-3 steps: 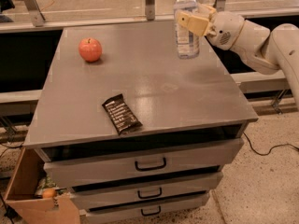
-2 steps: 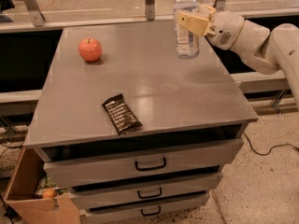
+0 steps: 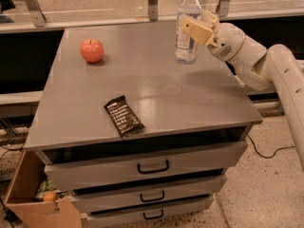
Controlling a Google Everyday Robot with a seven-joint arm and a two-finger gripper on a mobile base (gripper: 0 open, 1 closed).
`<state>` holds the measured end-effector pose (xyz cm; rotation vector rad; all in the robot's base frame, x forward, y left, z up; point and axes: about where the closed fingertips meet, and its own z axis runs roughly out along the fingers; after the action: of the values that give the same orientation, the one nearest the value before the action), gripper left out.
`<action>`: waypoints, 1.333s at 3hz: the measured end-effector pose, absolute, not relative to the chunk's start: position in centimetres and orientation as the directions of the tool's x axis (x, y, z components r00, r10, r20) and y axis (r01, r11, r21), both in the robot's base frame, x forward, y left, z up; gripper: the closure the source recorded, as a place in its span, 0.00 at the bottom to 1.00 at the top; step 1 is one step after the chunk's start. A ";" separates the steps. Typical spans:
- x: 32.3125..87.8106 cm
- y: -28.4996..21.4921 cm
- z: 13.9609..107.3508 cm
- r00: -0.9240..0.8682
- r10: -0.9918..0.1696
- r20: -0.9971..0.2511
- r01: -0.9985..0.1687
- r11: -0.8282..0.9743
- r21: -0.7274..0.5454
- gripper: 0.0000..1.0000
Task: Place blue plastic bottle upright
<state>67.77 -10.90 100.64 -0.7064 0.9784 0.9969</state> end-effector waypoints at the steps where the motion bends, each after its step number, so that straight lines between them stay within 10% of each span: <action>1: 66.9 -11.6 99.8 0.248 0.395 -0.885 -0.928 0.360 -0.099 1.00; 4: 63.6 -16.6 97.8 0.274 0.477 -0.835 -0.943 0.304 -0.136 1.00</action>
Offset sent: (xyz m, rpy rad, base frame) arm -0.0334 -0.0530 -0.0212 -0.0377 -0.1554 0.1299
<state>63.58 -16.57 97.76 -0.7289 0.7769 1.0778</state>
